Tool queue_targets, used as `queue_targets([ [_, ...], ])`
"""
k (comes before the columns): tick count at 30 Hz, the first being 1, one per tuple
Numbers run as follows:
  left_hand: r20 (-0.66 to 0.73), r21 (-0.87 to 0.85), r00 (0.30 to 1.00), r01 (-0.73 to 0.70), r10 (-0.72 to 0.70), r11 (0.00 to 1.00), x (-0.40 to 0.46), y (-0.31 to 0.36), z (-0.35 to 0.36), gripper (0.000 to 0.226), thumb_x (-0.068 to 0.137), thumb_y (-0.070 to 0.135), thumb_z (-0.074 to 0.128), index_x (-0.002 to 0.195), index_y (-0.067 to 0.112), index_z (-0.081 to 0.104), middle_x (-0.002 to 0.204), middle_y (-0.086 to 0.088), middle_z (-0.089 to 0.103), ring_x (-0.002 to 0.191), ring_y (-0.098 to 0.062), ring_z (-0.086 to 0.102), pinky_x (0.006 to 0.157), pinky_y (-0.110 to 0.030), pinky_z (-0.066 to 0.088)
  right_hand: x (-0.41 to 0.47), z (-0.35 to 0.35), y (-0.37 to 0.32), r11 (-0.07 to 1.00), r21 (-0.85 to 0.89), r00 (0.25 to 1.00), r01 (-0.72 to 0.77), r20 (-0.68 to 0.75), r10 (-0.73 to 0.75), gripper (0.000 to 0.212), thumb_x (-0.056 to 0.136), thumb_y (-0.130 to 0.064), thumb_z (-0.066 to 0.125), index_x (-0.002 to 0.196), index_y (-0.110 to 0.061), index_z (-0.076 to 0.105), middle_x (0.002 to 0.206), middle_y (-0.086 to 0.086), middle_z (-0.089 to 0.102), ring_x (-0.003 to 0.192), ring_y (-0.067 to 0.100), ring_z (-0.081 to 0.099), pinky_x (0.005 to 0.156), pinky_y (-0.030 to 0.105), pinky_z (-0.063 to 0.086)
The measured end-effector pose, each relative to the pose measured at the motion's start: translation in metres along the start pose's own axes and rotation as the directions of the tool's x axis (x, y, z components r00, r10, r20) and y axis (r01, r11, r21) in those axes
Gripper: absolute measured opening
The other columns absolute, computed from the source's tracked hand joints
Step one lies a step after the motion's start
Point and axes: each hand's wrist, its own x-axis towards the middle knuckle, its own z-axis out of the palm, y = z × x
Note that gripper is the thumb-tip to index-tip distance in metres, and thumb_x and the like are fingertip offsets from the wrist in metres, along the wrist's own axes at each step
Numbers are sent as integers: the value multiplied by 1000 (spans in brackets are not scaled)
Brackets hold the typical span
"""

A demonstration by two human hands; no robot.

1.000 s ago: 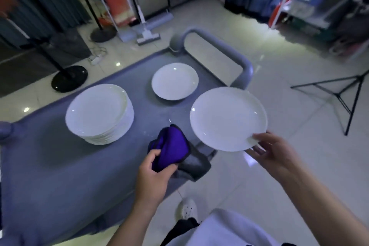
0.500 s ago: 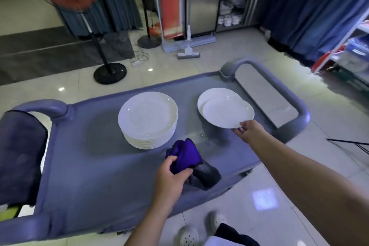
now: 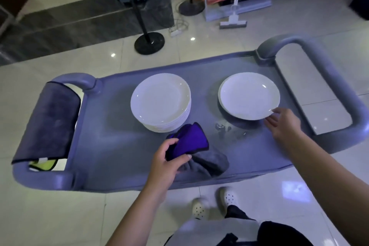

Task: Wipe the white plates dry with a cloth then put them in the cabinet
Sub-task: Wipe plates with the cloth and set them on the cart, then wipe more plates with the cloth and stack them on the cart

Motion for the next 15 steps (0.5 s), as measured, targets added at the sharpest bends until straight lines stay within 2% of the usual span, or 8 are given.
queue_targets([
  [3,35,-173,998,57,-51,983,-9,3,3,36,79,9,75,107,32,68,98,4,75,85,-12,69,81,-46,57,-24,-10,15,986,-146,996,84,39,-79,26,96,-7,53,119,0,61,104,13,58,79,19,57,66,25,49],
  [5,76,-316,995,82,-61,945,-14,6,2,38,82,-2,70,109,24,69,97,2,75,86,-17,69,86,-50,56,-63,-15,36,944,-318,932,89,360,34,17,97,-18,55,109,-12,67,104,10,63,88,21,60,79,32,48],
  [7,126,-370,992,60,-14,927,-21,9,-1,37,71,7,73,103,25,75,100,-1,75,90,-16,69,84,-39,57,-106,-16,55,851,-521,669,59,654,354,31,90,-32,62,111,-12,70,109,11,71,98,22,66,87,35,52],
  [8,127,-357,991,15,32,934,-24,12,-2,37,66,15,74,101,27,78,102,1,76,93,-13,69,84,-32,57,-121,-15,62,813,-578,540,65,706,459,36,85,-32,66,112,-9,71,108,11,73,97,21,69,83,33,54],
  [9,100,-312,992,-41,76,949,-25,14,-5,38,64,21,74,101,30,79,105,3,76,96,-10,69,85,-26,56,-130,-12,68,798,-594,483,100,731,483,35,82,-27,69,109,-5,72,105,13,74,94,22,70,79,31,55],
  [11,2,-148,987,-157,159,976,-25,19,-13,35,69,21,72,99,39,80,115,5,74,105,-7,68,88,-19,53,-139,-1,75,825,-520,527,220,775,348,22,83,-15,72,98,1,72,93,14,73,86,24,66,76,32,55],
  [13,-48,40,963,-263,265,964,-26,22,-24,32,74,21,70,98,42,79,131,8,66,119,-4,62,95,-15,47,-141,11,75,770,-435,576,466,810,108,11,88,-14,69,83,-5,69,76,2,62,76,15,55,75,34,51],
  [15,-73,163,943,-310,324,937,-27,23,-35,30,78,22,68,96,44,77,129,22,59,123,5,55,96,-11,41,-146,23,65,644,-331,477,690,877,-61,24,96,-11,63,77,-25,68,70,-16,53,69,5,46,72,28,45],
])
